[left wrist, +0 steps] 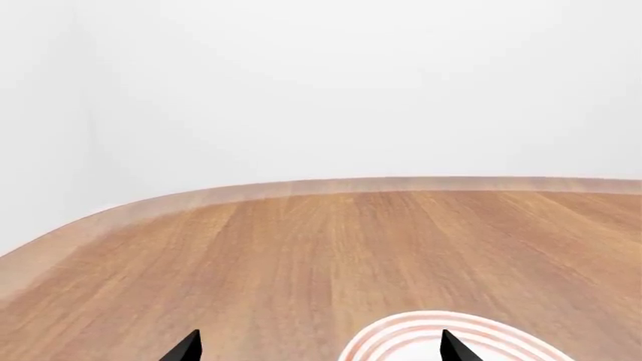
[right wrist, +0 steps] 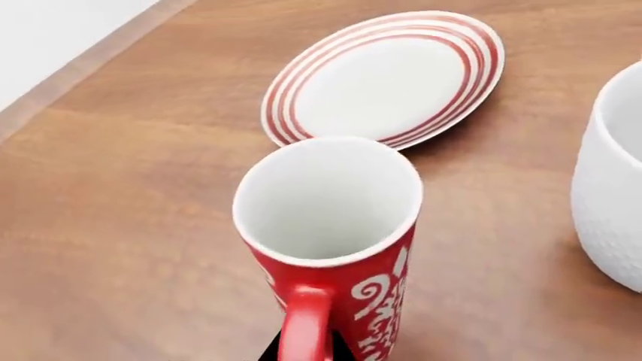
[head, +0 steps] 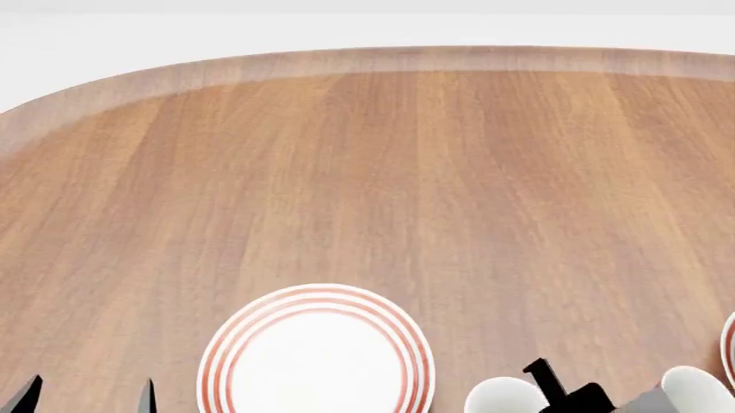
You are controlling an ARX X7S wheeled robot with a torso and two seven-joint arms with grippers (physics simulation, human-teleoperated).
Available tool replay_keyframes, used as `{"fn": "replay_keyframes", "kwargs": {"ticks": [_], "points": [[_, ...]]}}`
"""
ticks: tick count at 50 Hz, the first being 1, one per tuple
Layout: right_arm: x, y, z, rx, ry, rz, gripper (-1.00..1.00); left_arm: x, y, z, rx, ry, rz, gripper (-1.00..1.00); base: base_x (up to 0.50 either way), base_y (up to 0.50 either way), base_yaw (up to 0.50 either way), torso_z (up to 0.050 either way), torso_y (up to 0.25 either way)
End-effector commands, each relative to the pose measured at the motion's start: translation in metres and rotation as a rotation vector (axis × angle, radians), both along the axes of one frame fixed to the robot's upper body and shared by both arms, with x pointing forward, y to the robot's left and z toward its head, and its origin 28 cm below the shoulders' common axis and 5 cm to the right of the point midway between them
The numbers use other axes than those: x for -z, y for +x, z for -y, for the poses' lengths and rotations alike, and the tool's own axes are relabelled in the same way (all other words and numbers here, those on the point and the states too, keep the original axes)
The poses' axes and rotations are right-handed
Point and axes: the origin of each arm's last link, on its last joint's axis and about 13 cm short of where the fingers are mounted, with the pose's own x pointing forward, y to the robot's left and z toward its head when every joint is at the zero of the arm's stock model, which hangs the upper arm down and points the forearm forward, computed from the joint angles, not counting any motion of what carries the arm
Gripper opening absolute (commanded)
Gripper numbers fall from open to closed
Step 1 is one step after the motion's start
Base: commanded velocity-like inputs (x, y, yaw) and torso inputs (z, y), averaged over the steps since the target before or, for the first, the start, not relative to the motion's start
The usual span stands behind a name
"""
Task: Put the red mug on the left plate.
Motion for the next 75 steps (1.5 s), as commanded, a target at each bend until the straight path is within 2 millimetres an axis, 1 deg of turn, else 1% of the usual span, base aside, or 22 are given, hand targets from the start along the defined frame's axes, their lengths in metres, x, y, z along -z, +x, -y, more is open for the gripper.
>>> {"fn": "replay_keyframes", "kwargs": {"ticks": [1,5,6,7,19,21,22,25,26,29,32,33,42,46,53,58,61,62,64,70,71,75], "points": [[-0.011,-0.005,-0.006,-0.056,-0.038,0.048,-1.00,0.000,0.000,0.000,0.000,-0.001,0.000,1.00,0.00,0.00,0.00,0.000,0.000],[-0.011,-0.005,-0.006,-0.056,-0.038,0.048,-1.00,0.000,0.000,0.000,0.000,-0.001,0.000,1.00,0.00,0.00,0.00,0.000,0.000],[-0.029,-0.015,-0.019,-0.139,-0.098,0.113,-1.00,0.000,0.000,-0.001,-0.002,-0.003,-0.001,1.00,0.00,0.00,0.00,0.000,0.000],[-0.043,-0.018,-0.024,-0.161,-0.097,0.175,-1.00,0.000,0.000,-0.001,-0.002,-0.003,-0.001,1.00,0.00,0.00,0.00,0.000,0.000],[-0.060,-0.026,-0.038,-0.286,-0.158,0.282,-1.00,-0.001,0.000,-0.001,-0.003,-0.003,0.000,1.00,0.00,0.00,0.00,0.000,0.000],[-0.060,-0.026,-0.038,-0.286,-0.158,0.282,-1.00,-0.001,0.000,-0.001,-0.003,-0.003,0.000,1.00,0.00,0.00,0.00,0.000,0.000],[-0.066,-0.030,-0.043,-0.329,-0.188,0.310,-1.00,-0.001,0.000,-0.002,-0.005,-0.003,0.002,1.00,0.00,0.00,0.00,0.000,0.000],[-0.069,-0.032,-0.046,-0.350,-0.207,0.331,-1.00,-0.001,0.000,-0.002,-0.005,-0.003,0.002,1.00,0.00,0.00,0.00,0.000,0.000],[-0.071,-0.035,-0.050,-0.386,-0.219,0.354,-1.00,-0.001,0.000,-0.002,-0.005,-0.003,0.002,1.00,0.00,0.00,0.00,0.000,0.000],[-0.074,-0.038,-0.055,-0.444,-0.228,0.381,-1.00,-0.002,0.000,-0.002,-0.006,-0.004,0.004,1.00,0.00,0.00,0.00,0.000,0.000],[-0.074,-0.038,-0.057,-0.453,-0.237,0.375,-1.00,-0.002,0.000,-0.002,-0.006,-0.004,0.004,1.00,0.00,0.00,0.00,0.000,0.000],[-0.075,-0.041,-0.061,-0.492,-0.247,0.395,-1.00,-0.002,0.000,-0.002,-0.005,-0.004,0.005,1.00,0.00,0.00,0.00,0.000,0.000],[-0.074,-0.044,-0.074,-0.629,-0.287,0.431,-1.00,-0.002,0.000,-0.002,-0.008,-0.006,0.006,1.00,0.00,0.00,0.00,0.000,0.000],[-0.068,-0.044,-0.081,-0.712,-0.301,0.442,-1.00,-0.002,0.000,-0.002,-0.008,-0.006,0.006,1.00,0.00,0.00,0.00,0.000,0.003],[-0.059,-0.045,-0.087,-0.763,-0.306,0.429,-1.00,-0.002,0.000,-0.002,-0.008,-0.006,0.004,1.00,0.00,0.00,0.00,0.000,0.000],[-0.049,-0.045,-0.092,-0.822,-0.305,0.423,-1.00,-0.001,0.000,-0.002,-0.008,-0.005,0.003,1.00,0.00,0.00,0.00,0.000,0.000],[-0.049,-0.045,-0.092,-0.822,-0.305,0.423,-1.00,-0.001,0.000,-0.002,-0.008,-0.005,0.003,1.00,0.00,0.00,0.00,0.000,0.000],[-0.041,-0.045,-0.096,-0.863,-0.301,0.420,-1.00,-0.002,0.000,-0.003,-0.009,-0.006,0.004,1.00,0.00,0.00,0.00,0.000,0.000],[-0.038,-0.045,-0.098,-0.891,-0.301,0.425,-1.00,-0.002,0.000,-0.003,-0.010,-0.007,0.004,1.00,0.00,0.00,0.00,0.000,0.000],[-0.037,-0.045,-0.099,-0.897,-0.307,0.424,-1.00,-0.002,0.000,-0.003,-0.010,-0.007,0.004,1.00,0.00,0.00,0.00,0.000,0.000],[-0.030,-0.044,-0.100,-0.915,-0.297,0.420,-1.00,-0.002,0.000,-0.003,-0.010,-0.007,0.005,1.00,0.00,0.00,0.00,0.000,0.000],[-0.030,-0.044,-0.100,-0.915,-0.297,0.420,-1.00,-0.002,0.000,-0.003,-0.010,-0.007,0.005,1.00,0.00,0.00,0.00,0.000,0.000]]}}
